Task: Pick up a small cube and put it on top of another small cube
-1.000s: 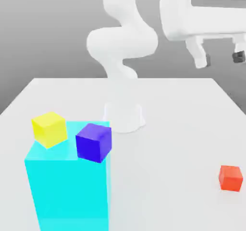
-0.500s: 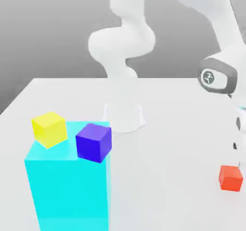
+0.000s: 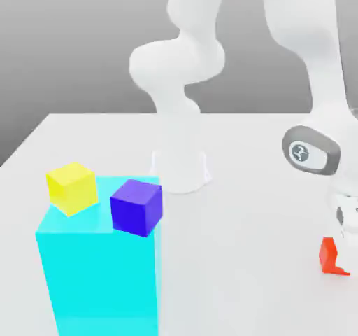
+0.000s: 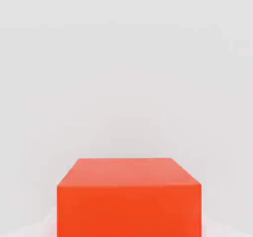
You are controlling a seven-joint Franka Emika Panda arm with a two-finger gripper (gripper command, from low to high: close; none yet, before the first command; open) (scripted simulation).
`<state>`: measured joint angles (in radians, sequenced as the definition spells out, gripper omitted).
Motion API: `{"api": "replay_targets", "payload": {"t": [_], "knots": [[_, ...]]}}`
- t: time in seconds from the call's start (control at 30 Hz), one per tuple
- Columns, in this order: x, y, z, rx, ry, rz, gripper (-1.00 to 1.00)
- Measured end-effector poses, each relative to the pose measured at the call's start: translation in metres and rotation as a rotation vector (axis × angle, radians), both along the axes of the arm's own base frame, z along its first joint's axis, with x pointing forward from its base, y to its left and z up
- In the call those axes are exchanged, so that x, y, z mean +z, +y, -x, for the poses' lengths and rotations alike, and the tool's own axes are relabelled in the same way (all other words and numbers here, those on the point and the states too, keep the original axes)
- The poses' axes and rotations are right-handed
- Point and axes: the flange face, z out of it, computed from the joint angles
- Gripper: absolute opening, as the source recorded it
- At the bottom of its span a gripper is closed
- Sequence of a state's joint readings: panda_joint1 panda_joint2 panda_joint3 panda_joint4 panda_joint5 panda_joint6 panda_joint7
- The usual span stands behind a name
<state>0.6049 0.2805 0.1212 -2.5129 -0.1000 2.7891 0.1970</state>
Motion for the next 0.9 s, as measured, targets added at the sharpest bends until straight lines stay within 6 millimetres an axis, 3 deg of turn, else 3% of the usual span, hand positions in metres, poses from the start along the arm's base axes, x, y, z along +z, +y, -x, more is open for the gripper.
{"api": "replay_targets", "payload": {"t": [0.07,0.17,0.27,0.37,0.5,0.63,0.7,0.77,0.8,0.9], "knots": [[0.024,-0.007,-0.010,-0.025,0.001,-0.001,-1.00],[0.066,-0.043,-0.056,-0.134,0.001,-0.003,-1.00],[0.111,-0.107,-0.105,-0.285,0.000,-0.006,-1.00],[0.158,-0.172,-0.136,-0.420,0.000,-0.007,-1.00],[0.221,-0.258,-0.152,-0.580,0.000,-0.007,-1.00],[0.282,-0.347,-0.144,-0.741,0.001,-0.005,-1.00],[0.272,-0.364,-0.140,-0.773,0.002,-0.005,-1.00],[0.245,-0.368,-0.139,-0.781,0.003,-0.006,-1.00],[0.236,-0.369,-0.138,-0.783,0.003,-0.006,1.00],[0.236,-0.369,-0.138,-0.783,0.003,-0.006,1.00]]}}
